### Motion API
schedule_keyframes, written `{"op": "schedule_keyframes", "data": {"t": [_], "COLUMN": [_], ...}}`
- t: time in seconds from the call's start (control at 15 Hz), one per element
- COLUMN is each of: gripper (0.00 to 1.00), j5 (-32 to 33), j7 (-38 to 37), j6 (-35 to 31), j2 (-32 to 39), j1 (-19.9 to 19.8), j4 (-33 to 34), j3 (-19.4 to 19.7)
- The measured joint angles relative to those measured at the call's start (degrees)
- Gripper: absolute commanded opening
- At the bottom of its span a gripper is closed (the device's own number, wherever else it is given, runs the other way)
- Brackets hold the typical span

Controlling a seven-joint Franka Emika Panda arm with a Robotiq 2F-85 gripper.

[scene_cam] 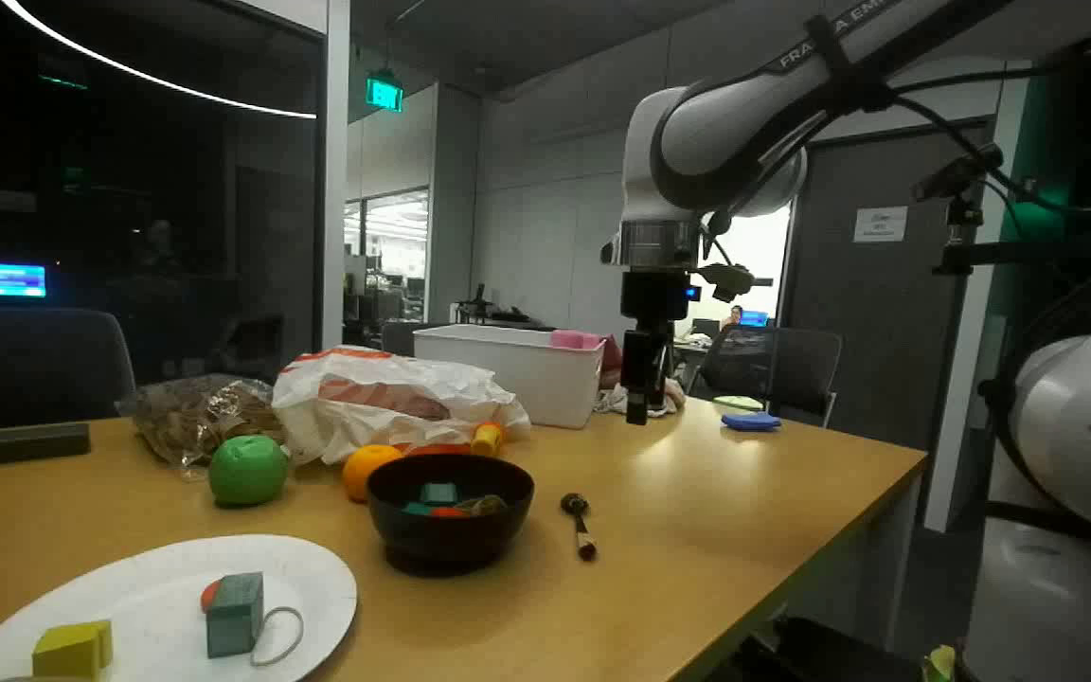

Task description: Put the orange, the apple and the yellow container in the plastic

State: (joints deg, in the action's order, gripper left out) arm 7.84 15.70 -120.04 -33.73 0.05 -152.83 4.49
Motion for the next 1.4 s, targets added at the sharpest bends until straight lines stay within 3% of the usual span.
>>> {"op": "schedule_keyframes", "data": {"t": [0.87,1.07,1.4], "gripper": [1.00,1.00,1.00], "j5": [-0.29,-2.64,-5.32], "j7": [0.02,0.02,-0.62], "j6": [0.01,-0.67,-3.99], "j2": [0.23,1.58,7.03], "j1": [0.34,2.84,8.09], "j4": [0.05,0.27,4.66], "j3": [-0.01,-0.55,-5.10]}}
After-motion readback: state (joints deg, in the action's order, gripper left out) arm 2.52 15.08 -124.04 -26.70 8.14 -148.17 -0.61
